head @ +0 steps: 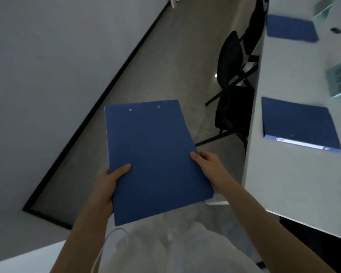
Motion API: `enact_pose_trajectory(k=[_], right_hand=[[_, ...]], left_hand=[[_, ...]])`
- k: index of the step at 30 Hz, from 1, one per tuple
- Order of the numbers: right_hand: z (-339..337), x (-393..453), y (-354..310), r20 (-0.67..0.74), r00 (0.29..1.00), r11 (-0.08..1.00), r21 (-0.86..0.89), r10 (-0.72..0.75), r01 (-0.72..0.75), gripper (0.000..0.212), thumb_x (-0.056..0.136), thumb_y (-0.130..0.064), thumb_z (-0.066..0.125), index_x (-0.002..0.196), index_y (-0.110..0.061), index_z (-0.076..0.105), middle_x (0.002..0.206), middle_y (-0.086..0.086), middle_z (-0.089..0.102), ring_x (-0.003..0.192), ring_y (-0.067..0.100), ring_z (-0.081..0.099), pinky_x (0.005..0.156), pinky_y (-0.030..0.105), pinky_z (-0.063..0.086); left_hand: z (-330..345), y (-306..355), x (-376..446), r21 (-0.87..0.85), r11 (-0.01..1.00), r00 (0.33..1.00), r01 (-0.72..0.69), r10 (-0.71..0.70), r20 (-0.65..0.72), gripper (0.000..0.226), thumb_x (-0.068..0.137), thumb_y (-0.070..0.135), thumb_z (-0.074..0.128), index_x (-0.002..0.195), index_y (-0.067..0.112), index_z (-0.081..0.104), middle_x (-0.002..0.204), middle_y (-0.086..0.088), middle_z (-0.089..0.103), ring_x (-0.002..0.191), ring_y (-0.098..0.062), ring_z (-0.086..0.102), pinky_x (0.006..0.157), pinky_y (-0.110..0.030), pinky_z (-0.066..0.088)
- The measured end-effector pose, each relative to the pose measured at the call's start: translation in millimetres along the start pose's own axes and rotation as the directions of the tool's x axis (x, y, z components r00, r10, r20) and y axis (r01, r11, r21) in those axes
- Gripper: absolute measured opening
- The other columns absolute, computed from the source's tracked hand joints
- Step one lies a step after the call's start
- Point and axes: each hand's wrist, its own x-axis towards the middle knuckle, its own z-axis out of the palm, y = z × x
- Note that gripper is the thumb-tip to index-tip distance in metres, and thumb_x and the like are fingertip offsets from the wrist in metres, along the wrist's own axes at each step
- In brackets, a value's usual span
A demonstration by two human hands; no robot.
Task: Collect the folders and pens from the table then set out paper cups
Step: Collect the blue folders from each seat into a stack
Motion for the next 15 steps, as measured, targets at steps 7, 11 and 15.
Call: enact_pose_trajectory(k=[7, 11, 15], right_hand=[[4.0, 51.8, -37.7, -0.175, 0.979, 0.971, 0.232, 0.101, -0.059, 0.026, 0.093, -0.037, 0.059, 0.102, -0.015, 0.068, 0.103, 0.002, 0.072, 0.094, 0.020, 0.069, 0.087, 0.040, 0.056], [-19.5, 76.3, -51.0, -0.268, 0.955, 0.954, 0.297, 0.131, -0.047, 0.025, 0.092, -0.038, 0.061, 0.099, -0.016, 0.070, 0.101, 0.002, 0.072, 0.092, 0.020, 0.069, 0.085, 0.040, 0.056], [-55.4, 106.4, -64.3, -0.300, 0.936, 0.911, 0.410, 0.185, -0.049, 0.031, 0.088, -0.037, 0.066, 0.105, -0.011, 0.069, 0.099, 0.004, 0.073, 0.084, 0.017, 0.071, 0.069, 0.032, 0.056]], left_hand=[[30.0, 92.6, 80.6, 0.155, 0.988, 0.989, 0.013, -0.036, 0.145, 0.050, 0.078, 0.023, 0.074, 0.125, 0.015, 0.061, 0.109, -0.010, 0.074, 0.090, -0.033, 0.073, 0.064, -0.042, 0.058], [73.2, 120.0, 118.1, 0.211, 0.978, 0.976, 0.011, -0.056, 0.211, 0.043, 0.083, 0.021, 0.073, 0.124, 0.016, 0.061, 0.110, -0.010, 0.074, 0.088, -0.032, 0.073, 0.065, -0.042, 0.058], [126.5, 139.9, 153.4, 0.246, 0.969, 0.966, -0.019, -0.045, 0.254, 0.042, 0.083, 0.019, 0.072, 0.123, 0.017, 0.060, 0.110, -0.008, 0.073, 0.091, -0.032, 0.071, 0.068, -0.044, 0.058]])
